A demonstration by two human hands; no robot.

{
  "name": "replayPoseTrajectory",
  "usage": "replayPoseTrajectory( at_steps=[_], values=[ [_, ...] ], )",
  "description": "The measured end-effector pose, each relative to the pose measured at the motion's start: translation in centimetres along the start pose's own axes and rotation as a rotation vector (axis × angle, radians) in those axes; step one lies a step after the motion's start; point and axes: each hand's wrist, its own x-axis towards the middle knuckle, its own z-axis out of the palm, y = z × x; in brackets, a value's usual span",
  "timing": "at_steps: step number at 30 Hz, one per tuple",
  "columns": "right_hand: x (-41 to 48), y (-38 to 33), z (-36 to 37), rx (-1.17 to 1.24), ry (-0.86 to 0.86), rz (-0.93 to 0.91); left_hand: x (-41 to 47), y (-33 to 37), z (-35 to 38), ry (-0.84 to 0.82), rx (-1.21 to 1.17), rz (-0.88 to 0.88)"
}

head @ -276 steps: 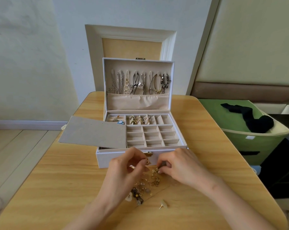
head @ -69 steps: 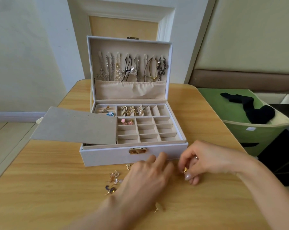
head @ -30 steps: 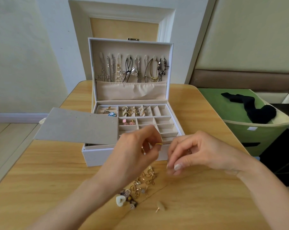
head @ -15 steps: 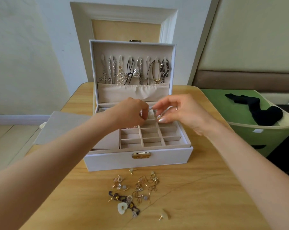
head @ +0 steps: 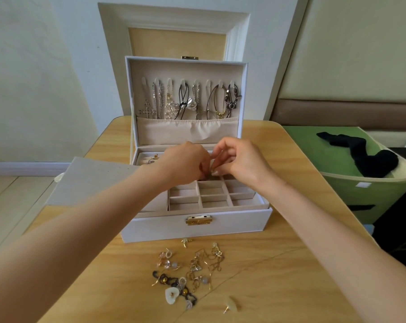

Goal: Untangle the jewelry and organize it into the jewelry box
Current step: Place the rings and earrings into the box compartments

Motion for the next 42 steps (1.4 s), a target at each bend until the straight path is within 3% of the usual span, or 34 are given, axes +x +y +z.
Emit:
replayPoseTrajectory(
  at_steps=[5, 17, 28, 30, 34, 39, 42],
  values=[
    [0.1, 0.1, 1.1, -0.201, 0.023, -0.02, -0.1, 0.1, 0.6, 0.124, 0.047, -0.05],
    [0.0, -1.2, 1.8, -0.616, 0.075, -0.115, -0.2, 0.5, 0.6, 0.142, 0.109, -0.142],
    [-5.4, -1.9, -2.2, -0.189, 0.21, -0.119, -7.2, -1.5, -1.1, 0.425, -0.235, -0.013],
    [-7.5, -2.6, -2.1, -0.098, 0.157, -0.117, -9.2, -1.1, -0.6, 0.478, -0.319, 0.008],
    [-11.5, -3.1, -0.6, 0.003, -0.137, -0.06, -12.4, -0.4, 2.3, 0.573, -0.502, 0.019],
    [-12.5, -0.9, 1.3, -0.418, -0.228, 0.023, -13.0, -0.2, 4.7, 0.572, -0.519, 0.095],
    [-12.3, -0.6, 1.6, -0.484, -0.269, 0.051, -13.1, -0.1, 4.9, 0.596, -0.518, 0.085]
  ],
)
